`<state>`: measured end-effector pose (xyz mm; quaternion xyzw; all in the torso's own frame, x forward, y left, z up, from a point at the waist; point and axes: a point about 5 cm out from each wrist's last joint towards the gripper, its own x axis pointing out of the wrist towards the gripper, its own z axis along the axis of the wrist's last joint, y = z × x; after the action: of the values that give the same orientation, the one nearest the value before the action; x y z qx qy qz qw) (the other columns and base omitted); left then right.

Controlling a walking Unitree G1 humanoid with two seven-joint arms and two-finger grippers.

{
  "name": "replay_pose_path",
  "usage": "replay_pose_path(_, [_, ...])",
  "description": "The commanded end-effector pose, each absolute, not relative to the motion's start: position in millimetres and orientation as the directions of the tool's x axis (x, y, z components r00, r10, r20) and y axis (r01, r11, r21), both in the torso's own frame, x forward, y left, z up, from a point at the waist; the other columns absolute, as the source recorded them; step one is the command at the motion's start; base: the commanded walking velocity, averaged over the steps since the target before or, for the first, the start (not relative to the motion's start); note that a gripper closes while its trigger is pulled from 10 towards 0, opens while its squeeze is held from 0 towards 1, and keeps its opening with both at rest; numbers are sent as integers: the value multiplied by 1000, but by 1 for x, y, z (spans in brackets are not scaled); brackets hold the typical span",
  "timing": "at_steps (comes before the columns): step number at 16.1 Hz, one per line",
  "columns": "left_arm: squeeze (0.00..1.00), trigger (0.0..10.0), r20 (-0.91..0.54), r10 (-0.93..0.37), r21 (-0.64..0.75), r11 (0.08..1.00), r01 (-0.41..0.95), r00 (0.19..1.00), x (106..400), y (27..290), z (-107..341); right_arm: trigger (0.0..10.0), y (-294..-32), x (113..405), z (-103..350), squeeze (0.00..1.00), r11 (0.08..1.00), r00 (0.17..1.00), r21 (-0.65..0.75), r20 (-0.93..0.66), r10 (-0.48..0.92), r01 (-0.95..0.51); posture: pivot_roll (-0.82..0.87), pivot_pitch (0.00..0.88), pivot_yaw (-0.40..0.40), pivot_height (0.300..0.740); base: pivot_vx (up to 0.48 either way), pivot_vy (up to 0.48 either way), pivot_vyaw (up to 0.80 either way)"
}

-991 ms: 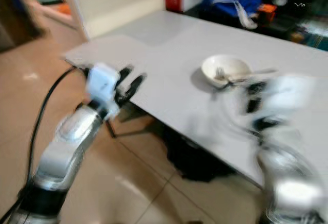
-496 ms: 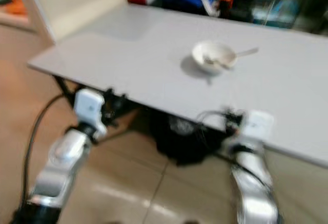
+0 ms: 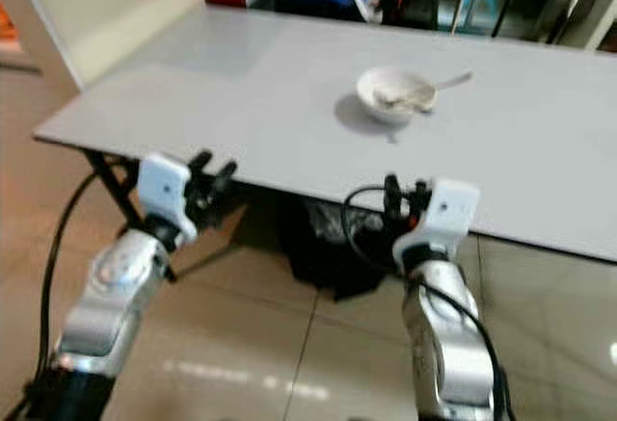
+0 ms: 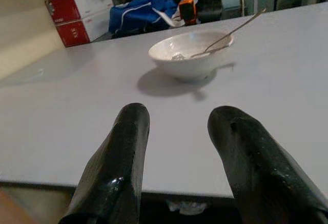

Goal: Setting the table

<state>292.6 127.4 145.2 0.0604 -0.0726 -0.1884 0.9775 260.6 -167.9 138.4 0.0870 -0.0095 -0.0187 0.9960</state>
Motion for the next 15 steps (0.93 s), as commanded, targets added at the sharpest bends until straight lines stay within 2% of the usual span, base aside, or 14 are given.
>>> replay_pose_path(1, [0,10000,147,-395,155,915,373,907,295,124,155,10000,-173,263,148,0,984,998,172,36,-47,40,-27,33,48,740,450,0,0])
replay_pose_path(3, [0,10000,146,-395,156,914,373,907,296,124,156,10000,-174,265,151,0,986,998,164,43,-47,40,-27,32,46,740,450,0,-291])
replay_pose_path(12, [0,10000,157,-398,158,913,375,904,300,123,160,10000,-190,265,163,0,988,994,137,74,-79,69,-30,31,51,740,455,0,-774])
replay_pose_path(15, [0,10000,167,-384,149,920,361,908,300,122,162,10000,-195,264,167,0,990,993,124,90,-71,59,-37,36,45,740,450,0,0])
